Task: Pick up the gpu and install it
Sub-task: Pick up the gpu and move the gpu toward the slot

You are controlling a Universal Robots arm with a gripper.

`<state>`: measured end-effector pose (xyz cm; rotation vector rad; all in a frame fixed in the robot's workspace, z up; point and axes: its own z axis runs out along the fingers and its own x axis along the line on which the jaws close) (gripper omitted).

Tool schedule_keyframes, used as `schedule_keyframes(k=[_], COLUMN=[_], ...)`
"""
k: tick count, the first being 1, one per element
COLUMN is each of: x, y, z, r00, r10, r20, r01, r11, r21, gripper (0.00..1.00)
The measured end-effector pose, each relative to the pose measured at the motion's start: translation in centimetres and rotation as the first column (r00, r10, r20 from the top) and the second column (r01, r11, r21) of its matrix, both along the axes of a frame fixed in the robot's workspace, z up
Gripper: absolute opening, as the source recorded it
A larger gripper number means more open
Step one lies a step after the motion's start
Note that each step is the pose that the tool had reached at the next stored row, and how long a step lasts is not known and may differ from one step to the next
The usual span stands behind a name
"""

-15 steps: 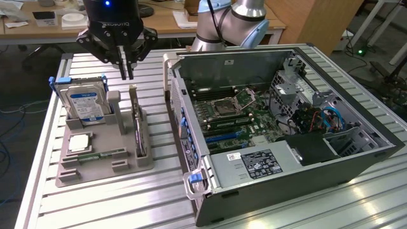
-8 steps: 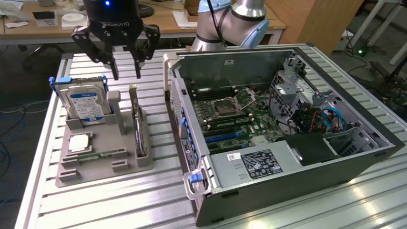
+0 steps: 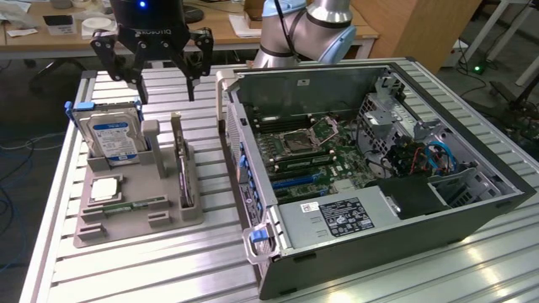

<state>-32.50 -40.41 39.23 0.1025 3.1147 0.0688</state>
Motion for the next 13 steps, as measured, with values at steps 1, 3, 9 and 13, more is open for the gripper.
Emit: schedule_keyframes(k=[1, 3, 9, 13], x=[0.00, 0.00, 0.01, 0.01], y=[0.00, -0.03, -0.11, -0.58], z=[-0.01, -0.02, -0.21, -0.41], r00=[1.0000, 1.0000, 0.9979, 0.9975], r10=[0.004, 0.008, 0.065, 0.071], r20=[-0.0004, -0.0008, -0.0021, -0.0024], r01=[-0.004, -0.008, -0.065, -0.071], r11=[1.0000, 1.0000, 0.9979, 0.9975], r21=[-0.0001, -0.0002, -0.0002, -0.0001], gripper=[0.71, 0.71, 0.71, 0.71])
